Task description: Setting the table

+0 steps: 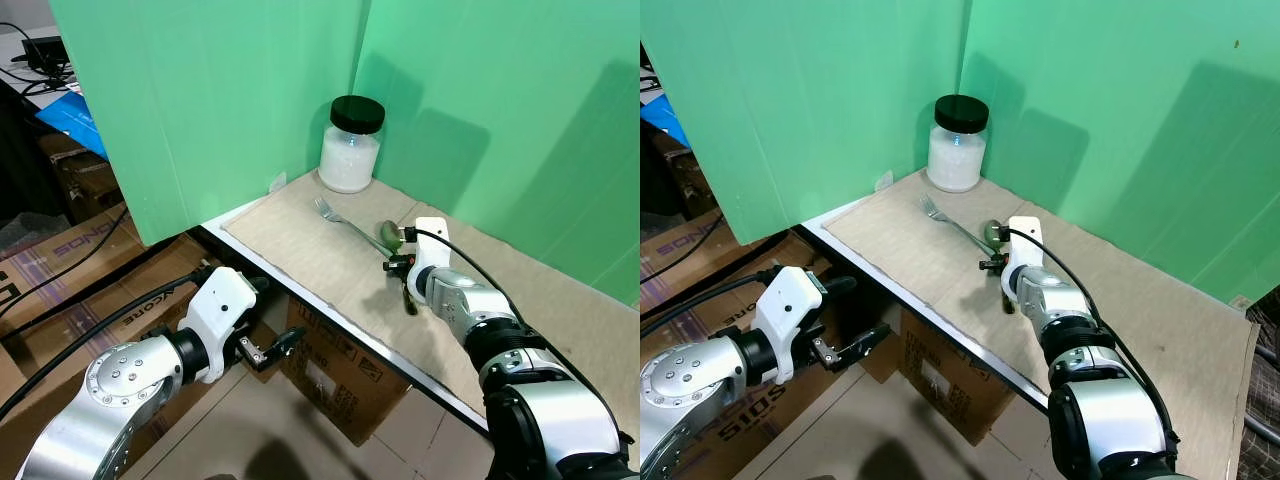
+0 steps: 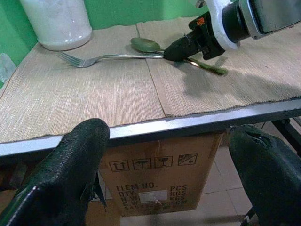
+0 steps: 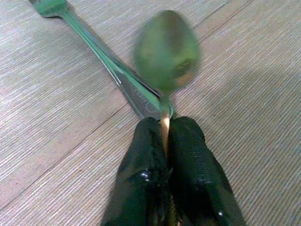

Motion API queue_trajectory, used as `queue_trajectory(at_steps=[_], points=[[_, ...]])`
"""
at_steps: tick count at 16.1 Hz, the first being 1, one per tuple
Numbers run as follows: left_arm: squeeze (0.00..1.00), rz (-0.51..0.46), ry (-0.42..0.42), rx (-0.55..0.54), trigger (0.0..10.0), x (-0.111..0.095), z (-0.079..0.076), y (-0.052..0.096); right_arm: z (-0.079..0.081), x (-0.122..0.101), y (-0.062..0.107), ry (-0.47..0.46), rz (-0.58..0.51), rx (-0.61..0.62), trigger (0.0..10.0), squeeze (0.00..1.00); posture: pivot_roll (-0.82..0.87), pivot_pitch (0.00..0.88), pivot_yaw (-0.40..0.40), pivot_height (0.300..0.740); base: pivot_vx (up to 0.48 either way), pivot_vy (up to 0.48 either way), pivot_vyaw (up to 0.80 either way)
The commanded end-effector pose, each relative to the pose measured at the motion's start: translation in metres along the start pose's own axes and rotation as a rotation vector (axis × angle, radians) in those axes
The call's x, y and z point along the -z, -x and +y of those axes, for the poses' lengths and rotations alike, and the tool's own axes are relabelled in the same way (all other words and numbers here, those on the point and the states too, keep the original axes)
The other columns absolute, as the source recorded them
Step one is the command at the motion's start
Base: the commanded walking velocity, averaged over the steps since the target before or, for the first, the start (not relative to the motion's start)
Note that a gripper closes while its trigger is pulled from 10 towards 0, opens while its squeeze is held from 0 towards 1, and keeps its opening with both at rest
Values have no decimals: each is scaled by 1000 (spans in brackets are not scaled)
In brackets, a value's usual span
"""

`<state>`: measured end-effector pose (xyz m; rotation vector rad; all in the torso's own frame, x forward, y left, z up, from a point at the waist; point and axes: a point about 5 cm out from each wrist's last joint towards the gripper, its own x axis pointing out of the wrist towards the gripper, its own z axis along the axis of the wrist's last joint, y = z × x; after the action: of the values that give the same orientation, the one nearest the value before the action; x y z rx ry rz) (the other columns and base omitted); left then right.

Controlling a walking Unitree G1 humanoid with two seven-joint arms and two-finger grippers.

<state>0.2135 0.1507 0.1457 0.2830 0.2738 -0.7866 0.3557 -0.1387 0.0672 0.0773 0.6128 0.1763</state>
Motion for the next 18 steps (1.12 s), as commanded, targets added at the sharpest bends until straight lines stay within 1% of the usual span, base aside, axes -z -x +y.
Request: queue_trajectory(at_steps=[1, 4, 7, 9, 10, 11, 12, 13, 14, 15, 16, 17, 18], points=[[0, -12, -17, 16, 10000, -5, 0, 0, -9, 10, 1, -32, 53, 27, 0, 0, 102, 0, -110, 740, 0, 0, 0], [0, -12, -21, 16, 10000, -5, 1, -1, -11, 6, 1, -53, 41, 36, 0, 0, 101, 0, -106, 740, 0, 0, 0], [0, -17, -29, 16, 10000, -7, 3, -3, -15, -9, 4, -91, -18, 40, 0, 0, 99, 0, -98, 740, 0, 0, 0], [0, -26, -44, 2, 10000, -10, 8, -7, -20, -31, 11, -115, -119, 26, 0, 0, 92, 0, -83, 740, 0, 0, 0], [0, -40, -51, -17, 10000, -13, 11, -10, -23, -48, 22, -88, -231, 11, 0, 0, 91, 0, -79, 740, 0, 0, 0], [0, -54, -56, -37, 10000, -16, 14, -14, -24, -60, 36, -61, -327, -7, 0, 0, 86, 0, -73, 740, 0, 0, 0], [0, -67, -57, -59, 10000, -18, 15, -17, -25, -67, 50, -19, -406, -11, 0, 0, 82, 0, -67, 740, 0, 0, 0], [0, -89, -52, -87, 10000, -22, 16, -22, -25, -71, 68, 47, -506, -13, 3608, 0, 72, 0, -59, 740, 0, 0, 0], [0, -99, -47, -101, 10000, -24, 17, -24, -25, -72, 77, 82, -552, -7, 3608, 0, 71, 0, -59, 740, 0, 0, 0], [0, -121, -44, -128, 10000, -27, 18, -27, -25, -71, 91, 108, -592, -3, 10000, 0, 67, 0, -57, 740, 0, 0, 0], [0, -165, -29, -182, 10000, -35, 17, -35, -22, -65, 119, 76, -635, -27, 10000, 0, 58, 0, -52, 740, 0, 0, 0], [0, -176, -18, -196, 10000, -37, 16, -36, -20, -61, 128, 69, -637, -36, 10000, 0, 53, 0, -52, 740, 0, 0, 0], [0, -212, 20, -250, 10000, -41, 13, -39, -15, -52, 153, 29, -675, -45, 10000, 0, 45, 0, -50, 740, 0, 0, 0]])
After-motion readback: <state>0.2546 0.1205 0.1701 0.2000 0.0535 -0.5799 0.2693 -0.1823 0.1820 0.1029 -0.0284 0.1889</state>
